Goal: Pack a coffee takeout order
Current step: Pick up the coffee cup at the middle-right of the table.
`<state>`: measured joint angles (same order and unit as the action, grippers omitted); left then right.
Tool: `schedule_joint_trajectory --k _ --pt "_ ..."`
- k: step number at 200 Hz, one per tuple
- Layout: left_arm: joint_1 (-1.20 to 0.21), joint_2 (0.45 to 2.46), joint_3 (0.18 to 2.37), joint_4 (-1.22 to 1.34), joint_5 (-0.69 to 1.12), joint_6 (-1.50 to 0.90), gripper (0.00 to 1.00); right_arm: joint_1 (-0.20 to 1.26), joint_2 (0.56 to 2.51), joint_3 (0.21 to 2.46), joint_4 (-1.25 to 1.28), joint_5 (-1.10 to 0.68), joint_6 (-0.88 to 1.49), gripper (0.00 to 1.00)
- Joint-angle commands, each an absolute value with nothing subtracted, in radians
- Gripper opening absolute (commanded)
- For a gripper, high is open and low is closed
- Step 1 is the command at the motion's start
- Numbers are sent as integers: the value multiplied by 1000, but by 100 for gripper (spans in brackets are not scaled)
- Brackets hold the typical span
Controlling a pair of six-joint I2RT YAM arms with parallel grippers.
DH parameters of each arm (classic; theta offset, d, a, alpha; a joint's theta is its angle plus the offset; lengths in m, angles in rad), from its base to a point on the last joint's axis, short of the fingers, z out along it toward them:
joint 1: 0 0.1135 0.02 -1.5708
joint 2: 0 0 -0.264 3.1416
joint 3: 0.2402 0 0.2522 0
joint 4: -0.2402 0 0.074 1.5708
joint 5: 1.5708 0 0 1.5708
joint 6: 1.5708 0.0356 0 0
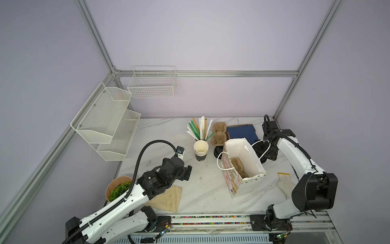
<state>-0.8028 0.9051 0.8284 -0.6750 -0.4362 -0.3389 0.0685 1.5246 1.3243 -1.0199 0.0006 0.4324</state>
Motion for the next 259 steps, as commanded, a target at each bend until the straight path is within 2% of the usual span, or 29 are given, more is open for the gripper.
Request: schedule_joint_trajectory --k 1,168,203,214,259 --pt "-795 905 911 -650 -456 -353 100 77 1550 1313 -1024 20 428 81" --pt "-792 928 907 -643 -446 -337 100 87 1600 1256 -967 41 430 84" --pt "-792 931 907 -643 -446 -335 100 87 1597 1253 -966 43 428 80" --pt "-792 934 907 -643 -445 -334 100 89 1594 1249 -962 35 428 76" --pt "-790 937 910 -643 -441 -333 100 92 1586 1223 -946 22 424 76"
